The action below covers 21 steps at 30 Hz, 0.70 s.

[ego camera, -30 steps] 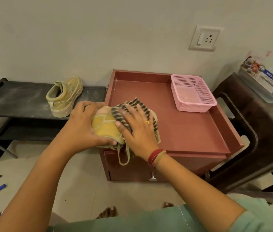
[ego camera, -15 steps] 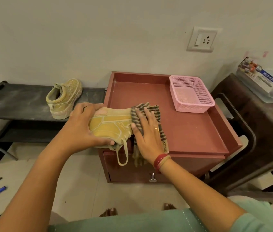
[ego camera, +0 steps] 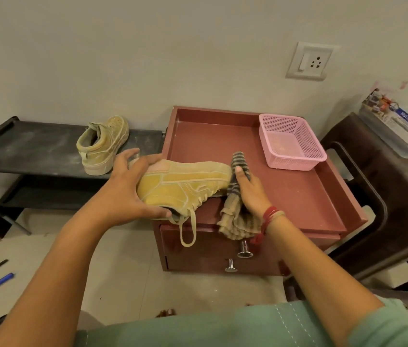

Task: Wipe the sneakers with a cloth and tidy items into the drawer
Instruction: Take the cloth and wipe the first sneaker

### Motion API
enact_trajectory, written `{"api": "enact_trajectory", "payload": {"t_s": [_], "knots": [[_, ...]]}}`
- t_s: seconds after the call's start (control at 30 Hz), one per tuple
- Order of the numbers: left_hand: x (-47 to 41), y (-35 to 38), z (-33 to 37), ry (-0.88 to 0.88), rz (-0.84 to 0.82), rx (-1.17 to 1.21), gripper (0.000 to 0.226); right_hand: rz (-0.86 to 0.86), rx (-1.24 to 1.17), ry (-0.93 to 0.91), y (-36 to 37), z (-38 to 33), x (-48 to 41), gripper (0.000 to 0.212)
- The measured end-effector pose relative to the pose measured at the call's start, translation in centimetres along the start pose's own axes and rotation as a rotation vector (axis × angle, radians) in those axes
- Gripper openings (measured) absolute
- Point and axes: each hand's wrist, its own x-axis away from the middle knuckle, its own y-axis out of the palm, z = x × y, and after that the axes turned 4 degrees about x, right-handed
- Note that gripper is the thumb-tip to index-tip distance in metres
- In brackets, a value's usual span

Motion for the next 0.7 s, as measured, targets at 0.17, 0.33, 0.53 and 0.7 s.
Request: {"api": "enact_trajectory", "payload": {"t_s": [0.17, 0.33, 0.53, 0.7], "knots": [[0.2, 0.1, 0.1, 0.042, 0.091, 0.045, 0.140, 0.196, -0.045, -0.112, -1.7, -4.6, -0.1, 0.027], [0.3, 0.5, 0.7, 0.107, 0.180, 0.112, 0.153, 0.062, 0.181, -0.429, 1.6, -8.0, 3.0, 0.038], [0.3, 1.1, 1.2, 0.255, 0.229, 0.113, 0.142, -0.188, 0.543, -0.683, 7.5, -8.7, 5.6, 0.047], [0.7, 0.7, 0.4, 0.226, 0.217, 0.120, 0.142, -0.227, 0.631, -0.673, 7.2, -6.1, 5.1, 0.051]]}}
